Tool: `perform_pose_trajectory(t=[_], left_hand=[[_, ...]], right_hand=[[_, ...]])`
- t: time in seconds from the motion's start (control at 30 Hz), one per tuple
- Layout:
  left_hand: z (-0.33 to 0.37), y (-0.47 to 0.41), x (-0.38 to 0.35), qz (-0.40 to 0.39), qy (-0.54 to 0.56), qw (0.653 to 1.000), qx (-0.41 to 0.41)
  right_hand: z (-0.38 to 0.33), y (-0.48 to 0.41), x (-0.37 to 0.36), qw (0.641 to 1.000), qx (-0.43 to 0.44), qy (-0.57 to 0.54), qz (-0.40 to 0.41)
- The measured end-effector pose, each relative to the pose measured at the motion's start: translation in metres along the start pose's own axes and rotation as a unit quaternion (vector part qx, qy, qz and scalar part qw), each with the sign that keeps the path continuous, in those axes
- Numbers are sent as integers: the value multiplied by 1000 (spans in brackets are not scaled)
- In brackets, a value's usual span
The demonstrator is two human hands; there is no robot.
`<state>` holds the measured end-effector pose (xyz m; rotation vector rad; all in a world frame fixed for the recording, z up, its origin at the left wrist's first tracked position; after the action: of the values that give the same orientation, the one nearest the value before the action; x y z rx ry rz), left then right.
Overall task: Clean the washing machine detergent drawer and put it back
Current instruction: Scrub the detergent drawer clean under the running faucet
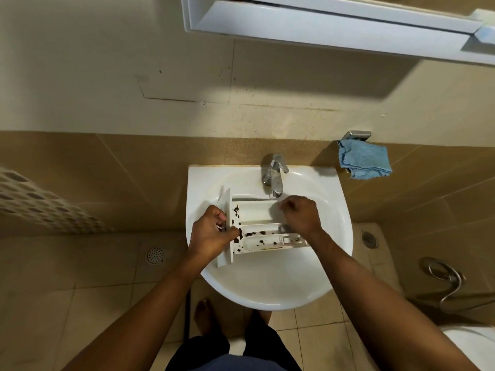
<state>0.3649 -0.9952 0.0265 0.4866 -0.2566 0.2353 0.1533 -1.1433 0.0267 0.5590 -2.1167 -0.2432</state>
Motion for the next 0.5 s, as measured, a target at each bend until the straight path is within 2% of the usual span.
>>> perform_pose_trajectory(t=[0.03, 0.07, 0.13, 0.33, 0.5], left_hand=[[-1, 1, 0, 2, 5, 1000, 4], [-2, 1, 0, 2, 11, 1000, 10], [-4, 4, 1, 2, 21, 1000, 19], [-5, 5, 2, 4, 26, 999, 20], [-4, 4, 5, 3, 24, 1000, 15]], right_hand=[[-4, -6, 3, 991, -45, -123, 11], [-9, -11, 5, 968, -87, -236, 3], [-17, -18, 8, 923, -137, -358, -15], [-23, -26, 10, 868, -199, -454, -18], [-14, -19, 6, 839, -210, -501, 35]])
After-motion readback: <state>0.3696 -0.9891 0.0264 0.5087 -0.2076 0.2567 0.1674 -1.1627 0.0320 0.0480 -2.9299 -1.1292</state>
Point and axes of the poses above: each hand's wrist, its own y-axis away from the middle knuckle, its own x-axis out of the back of the hand, z = x × y, the point moved 1 cm from there along -y, towards the middle knuckle, and after that the axes turned 9 degrees about -z, right-handed, at the moved point
